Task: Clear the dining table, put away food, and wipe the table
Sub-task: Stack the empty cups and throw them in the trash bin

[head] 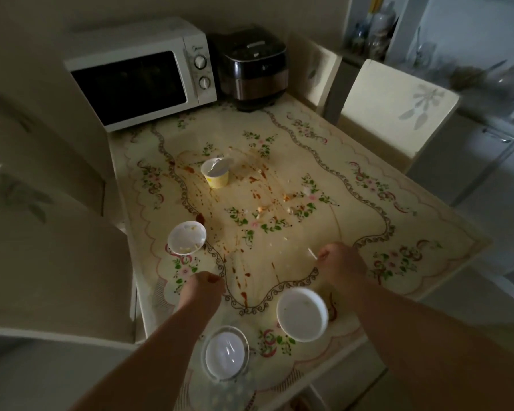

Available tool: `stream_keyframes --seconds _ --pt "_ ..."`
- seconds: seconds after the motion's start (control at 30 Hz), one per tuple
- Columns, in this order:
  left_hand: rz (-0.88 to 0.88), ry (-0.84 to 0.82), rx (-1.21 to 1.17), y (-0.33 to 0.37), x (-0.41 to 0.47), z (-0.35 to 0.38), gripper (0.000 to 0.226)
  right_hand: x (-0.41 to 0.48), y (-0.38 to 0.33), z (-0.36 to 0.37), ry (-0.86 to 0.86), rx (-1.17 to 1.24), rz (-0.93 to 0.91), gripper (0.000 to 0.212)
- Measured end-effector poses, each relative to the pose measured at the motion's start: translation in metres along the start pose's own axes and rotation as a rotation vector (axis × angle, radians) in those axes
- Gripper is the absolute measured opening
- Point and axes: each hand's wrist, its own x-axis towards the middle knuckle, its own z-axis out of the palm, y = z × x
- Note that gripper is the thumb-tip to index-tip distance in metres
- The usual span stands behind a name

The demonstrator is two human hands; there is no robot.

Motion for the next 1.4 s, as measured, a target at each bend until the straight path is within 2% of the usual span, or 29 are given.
stream_keyframes --seconds 0.2,0.4,0.63,0.8,0.9,1.03,1.17,1.27,1.4 --pt "-0.023 0.012 -0.002 0.008 0.001 0.008 0.01 0.015 -0.006 0.01 0.038 -0.213 -0.046 0.011" --pt "-0.022 0.029 0.029 0.011 -0.001 0.013 0.009 0.021 -0.003 0.013 0.029 -0.3 -0.076 0.012" --pt "0.006 -0.012 0.028 0.01 -0.005 0.019 0.013 0.008 -0.002 0.002 0.061 -0.167 -0.154 0.016" --pt "0.089 -0.061 0.068 0.015 -0.009 0.014 0.015 -0.022 -0.008 -0.011 0.112 0.137 -0.304 0.025" --pt "0.169 -0.09 0.154 0.017 -0.011 0.011 0.014 -0.046 -0.011 -0.019 0.156 0.217 -0.321 0.024" --pt "0.267 -0.169 0.167 0.011 -0.022 -0.003 0.015 -0.093 -0.016 -0.023 0.167 0.176 -0.245 0.025" --pt "0.291 -0.248 0.112 -0.004 -0.029 -0.014 0.011 -0.132 -0.02 -0.009 0.158 0.088 -0.128 0.022" --pt "0.301 -0.306 0.092 -0.021 -0.029 -0.023 0.009 -0.153 -0.027 0.004 0.169 0.117 -0.015 0.023" --pt "0.306 -0.342 0.069 -0.045 -0.028 -0.036 0.013 -0.178 -0.044 0.017 0.209 0.154 0.015 0.02"
